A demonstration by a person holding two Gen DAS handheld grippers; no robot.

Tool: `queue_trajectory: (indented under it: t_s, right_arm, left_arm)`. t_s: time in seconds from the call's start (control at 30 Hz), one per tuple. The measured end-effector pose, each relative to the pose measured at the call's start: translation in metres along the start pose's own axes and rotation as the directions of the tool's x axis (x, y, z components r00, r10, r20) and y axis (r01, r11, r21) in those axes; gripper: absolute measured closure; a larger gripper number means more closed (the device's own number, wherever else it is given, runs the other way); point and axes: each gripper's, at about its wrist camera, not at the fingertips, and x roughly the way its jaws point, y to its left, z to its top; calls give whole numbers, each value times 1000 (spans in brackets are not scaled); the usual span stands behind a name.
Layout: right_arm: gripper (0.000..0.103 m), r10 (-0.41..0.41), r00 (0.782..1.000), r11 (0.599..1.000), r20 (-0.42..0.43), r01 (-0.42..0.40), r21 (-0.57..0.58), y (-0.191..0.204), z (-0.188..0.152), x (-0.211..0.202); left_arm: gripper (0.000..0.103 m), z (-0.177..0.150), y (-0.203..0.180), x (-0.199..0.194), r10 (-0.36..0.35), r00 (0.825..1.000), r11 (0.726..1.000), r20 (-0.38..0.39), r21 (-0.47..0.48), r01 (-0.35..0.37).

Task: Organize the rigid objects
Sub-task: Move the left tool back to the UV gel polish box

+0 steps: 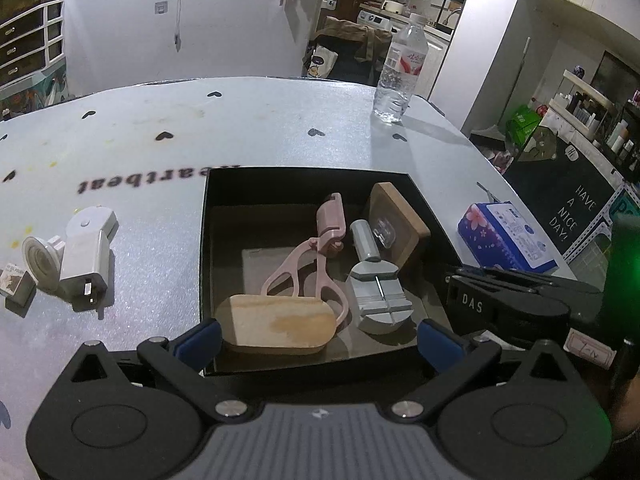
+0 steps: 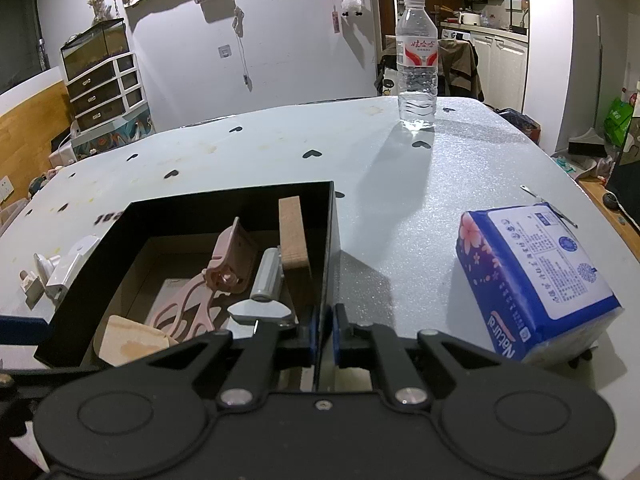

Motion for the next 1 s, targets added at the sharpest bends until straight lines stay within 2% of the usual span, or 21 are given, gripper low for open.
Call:
queue_trajectory:
  t_s: [0.27, 0.47, 0.7, 1.0]
  right_arm:
    - [95, -1, 1000, 1000, 0, 1, -1, 0, 0, 0]
    - [95, -3, 1000, 1000, 3, 3, -4, -1, -1, 1]
    - [95, 0, 1000, 1000, 10, 0, -2, -1, -3, 0]
    - [95, 5, 1000, 1000, 11, -5, 4, -1, -2, -2]
  left_arm:
    - [0, -7, 0, -7, -17, 1000, 1000, -7, 11, 17]
    - [0, -18, -5, -24, -41, 999, 997, 24, 61, 40]
    - [0, -39, 2, -50, -57, 994, 996, 90, 73, 50]
    - [0, -65, 48, -71, 33, 981, 998, 192, 37, -40]
